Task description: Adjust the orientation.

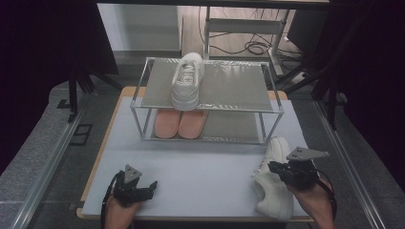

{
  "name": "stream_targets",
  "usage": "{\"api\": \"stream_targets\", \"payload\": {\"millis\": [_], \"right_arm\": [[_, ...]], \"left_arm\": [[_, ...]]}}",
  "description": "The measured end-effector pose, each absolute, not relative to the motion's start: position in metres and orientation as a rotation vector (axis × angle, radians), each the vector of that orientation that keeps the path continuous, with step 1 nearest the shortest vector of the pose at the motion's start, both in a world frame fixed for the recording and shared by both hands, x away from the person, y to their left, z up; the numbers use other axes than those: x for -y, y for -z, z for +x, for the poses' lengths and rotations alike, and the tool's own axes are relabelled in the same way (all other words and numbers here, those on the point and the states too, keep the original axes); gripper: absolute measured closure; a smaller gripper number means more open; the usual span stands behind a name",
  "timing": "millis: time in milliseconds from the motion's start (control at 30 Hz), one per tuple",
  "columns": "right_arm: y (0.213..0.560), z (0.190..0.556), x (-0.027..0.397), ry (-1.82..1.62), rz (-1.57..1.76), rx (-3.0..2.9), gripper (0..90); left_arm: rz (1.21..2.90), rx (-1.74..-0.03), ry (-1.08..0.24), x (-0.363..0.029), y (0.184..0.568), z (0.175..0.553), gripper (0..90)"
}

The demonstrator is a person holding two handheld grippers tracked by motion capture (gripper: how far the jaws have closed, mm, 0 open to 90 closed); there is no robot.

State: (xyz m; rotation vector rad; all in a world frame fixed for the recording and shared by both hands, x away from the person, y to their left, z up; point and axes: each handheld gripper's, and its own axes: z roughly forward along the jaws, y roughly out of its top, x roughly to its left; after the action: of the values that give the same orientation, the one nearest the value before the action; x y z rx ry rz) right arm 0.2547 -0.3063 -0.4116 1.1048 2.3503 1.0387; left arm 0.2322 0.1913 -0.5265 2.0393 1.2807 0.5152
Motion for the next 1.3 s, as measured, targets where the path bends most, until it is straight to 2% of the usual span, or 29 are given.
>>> {"api": "stream_targets", "payload": {"millis": [167,467,1300], "right_arm": [[0.414,0.252,0.317,-0.994,1.142,-2.326,89.9],[0.418,0.249,0.323,-0.919,1.165,-2.296,90.0],[0.419,0.233,0.377,-0.846,1.324,-2.186,90.0]], "left_arm": [[2.039,-1.281,-0.515,-0.191,0.527,0.232,14.4],[2.039,-1.281,-0.515,-0.191,0.526,0.232,14.4],[2.041,-1.281,-0.515,-0.191,0.526,0.232,14.3]]}}
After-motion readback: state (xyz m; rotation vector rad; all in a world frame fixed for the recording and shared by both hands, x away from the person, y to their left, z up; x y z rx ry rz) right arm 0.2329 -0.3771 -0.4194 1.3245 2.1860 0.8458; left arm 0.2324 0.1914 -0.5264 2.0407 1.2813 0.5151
